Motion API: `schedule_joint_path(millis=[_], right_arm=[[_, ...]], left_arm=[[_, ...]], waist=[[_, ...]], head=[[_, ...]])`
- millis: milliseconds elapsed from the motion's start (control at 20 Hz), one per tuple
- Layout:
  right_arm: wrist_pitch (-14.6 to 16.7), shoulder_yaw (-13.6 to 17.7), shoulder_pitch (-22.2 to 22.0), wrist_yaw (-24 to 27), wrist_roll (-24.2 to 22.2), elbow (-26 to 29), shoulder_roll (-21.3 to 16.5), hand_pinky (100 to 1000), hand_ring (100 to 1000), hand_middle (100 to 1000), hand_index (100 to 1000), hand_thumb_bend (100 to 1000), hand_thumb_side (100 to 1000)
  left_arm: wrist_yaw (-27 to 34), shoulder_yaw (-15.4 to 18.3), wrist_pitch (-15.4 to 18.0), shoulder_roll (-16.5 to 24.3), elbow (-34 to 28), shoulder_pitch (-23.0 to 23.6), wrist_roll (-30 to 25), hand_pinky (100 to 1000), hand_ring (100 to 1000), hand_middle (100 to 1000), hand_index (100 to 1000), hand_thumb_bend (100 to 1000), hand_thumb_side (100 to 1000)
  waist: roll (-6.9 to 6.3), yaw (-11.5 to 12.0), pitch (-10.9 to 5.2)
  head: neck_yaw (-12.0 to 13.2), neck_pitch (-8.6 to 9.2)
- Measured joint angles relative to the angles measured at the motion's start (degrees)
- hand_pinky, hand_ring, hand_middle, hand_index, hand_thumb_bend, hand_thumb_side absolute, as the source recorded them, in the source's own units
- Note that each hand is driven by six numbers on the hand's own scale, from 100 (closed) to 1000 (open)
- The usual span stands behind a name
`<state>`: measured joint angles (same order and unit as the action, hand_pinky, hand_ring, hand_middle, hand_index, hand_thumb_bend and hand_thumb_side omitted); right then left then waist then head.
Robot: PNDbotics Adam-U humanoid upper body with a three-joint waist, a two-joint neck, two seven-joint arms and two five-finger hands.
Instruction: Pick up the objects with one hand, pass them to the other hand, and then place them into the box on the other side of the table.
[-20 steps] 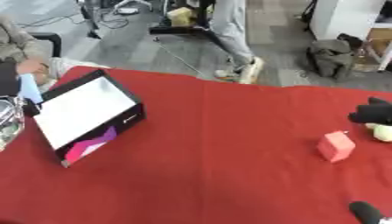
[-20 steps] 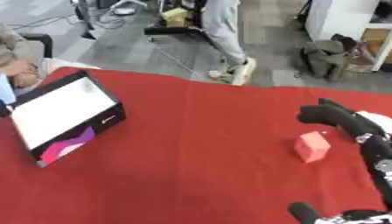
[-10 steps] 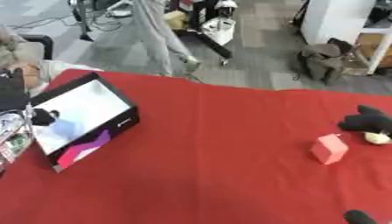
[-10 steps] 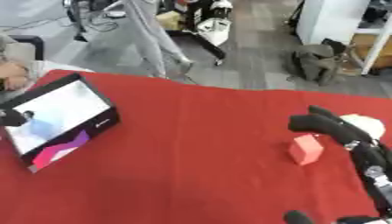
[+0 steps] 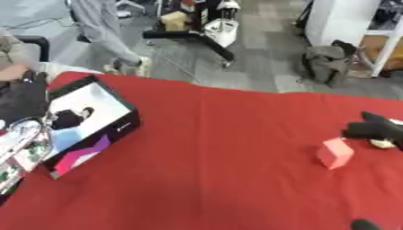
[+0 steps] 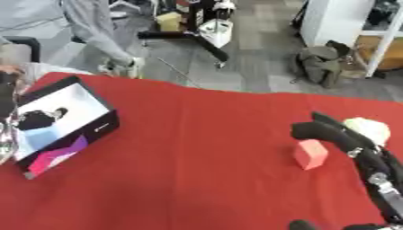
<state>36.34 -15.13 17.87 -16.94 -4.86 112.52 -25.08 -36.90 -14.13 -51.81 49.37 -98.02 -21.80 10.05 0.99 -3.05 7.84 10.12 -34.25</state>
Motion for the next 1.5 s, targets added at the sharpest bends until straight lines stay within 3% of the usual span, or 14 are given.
schedule_joint_path(millis=[150,250,400,500,650,700,750,800,1100,1500], right_arm=[[-0.7,0.92,0.13,-0.03,0.35,-1.78,-0.76,1000,806,862,1000,368,458],[-1.38,1.72,0.41,-0.04,0.77,-3.48,-1.91,1000,806,863,1000,367,457],[-1.79,2.52,0.83,-0.05,1.21,-5.35,-3.15,1000,806,863,1000,367,457],[-1.86,2.85,0.93,-0.28,1.29,-6.23,-3.55,1000,815,877,1000,359,477],[-3.17,4.64,2.85,-1.7,0.07,-8.84,-5.88,1000,817,866,1000,345,508],[-3.85,5.28,3.6,-2.12,-0.61,-10.02,-7.03,1000,817,865,1000,341,512],[-4.59,5.91,4.28,-2.29,-1.36,-11.27,-8.12,1000,816,858,1000,256,498],[-5.37,6.56,4.88,-2.25,-2.14,-12.57,-9.0,1000,816,858,1000,326,522],[-10.34,9.42,8.78,-1.46,-7.09,-20.69,-9.86,1000,832,868,1000,300,553],[-17.29,10.65,15.16,-6.79,-13.99,-32.04,-7.45,1000,857,890,1000,310,552]], left_arm=[[4.05,-1.51,0.09,-0.53,-9.04,-0.06,-0.18,952,905,908,832,430,586],[7.83,-2.64,1.55,-1.41,-12.88,-0.63,0.52,956,904,905,825,415,590],[13.57,-3.67,4.57,-2.08,-15.0,-0.77,3.32,956,904,905,825,415,590],[16.43,-4.21,5.87,-2.25,-15.43,-0.84,5.03,1000,878,854,751,291,688],[19.77,-6.79,7.87,-4.51,-15.57,-3.7,5.24,1000,877,847,730,260,692],[20.68,-7.88,8.64,-5.63,-15.57,-4.86,5.09,1000,877,846,729,258,694],[21.57,-8.81,9.45,-6.81,-15.58,-6.0,5.06,1000,875,842,724,257,688],[22.51,-9.57,10.26,-8.07,-15.58,-7.15,5.13,1000,875,842,724,257,689],[27.58,-11.71,15.27,-15.97,-15.61,-12.26,4.8,1000,865,831,719,262,684],[34.52,-12.1,22.22,-27.03,-15.65,-14.9,0.88,1000,854,817,719,260,691]], waist=[[0.0,0.06,-0.02],[0.01,0.32,-0.02],[0.01,0.39,-0.03],[0.15,0.27,-0.03],[0.72,0.36,-0.03],[0.68,0.79,-0.03],[0.5,1.14,-0.02],[0.33,1.38,0.0],[0.08,3.57,0.5],[-0.77,7.49,1.75]], head=[[-2.95,-1.33],[-5.54,-2.49],[-7.85,-3.51],[-9.34,-4.09],[-13.88,-4.83],[-15.12,-4.87],[-16.12,-4.86],[-16.87,-4.81],[-19.94,-3.45],[-24.45,-1.6]])
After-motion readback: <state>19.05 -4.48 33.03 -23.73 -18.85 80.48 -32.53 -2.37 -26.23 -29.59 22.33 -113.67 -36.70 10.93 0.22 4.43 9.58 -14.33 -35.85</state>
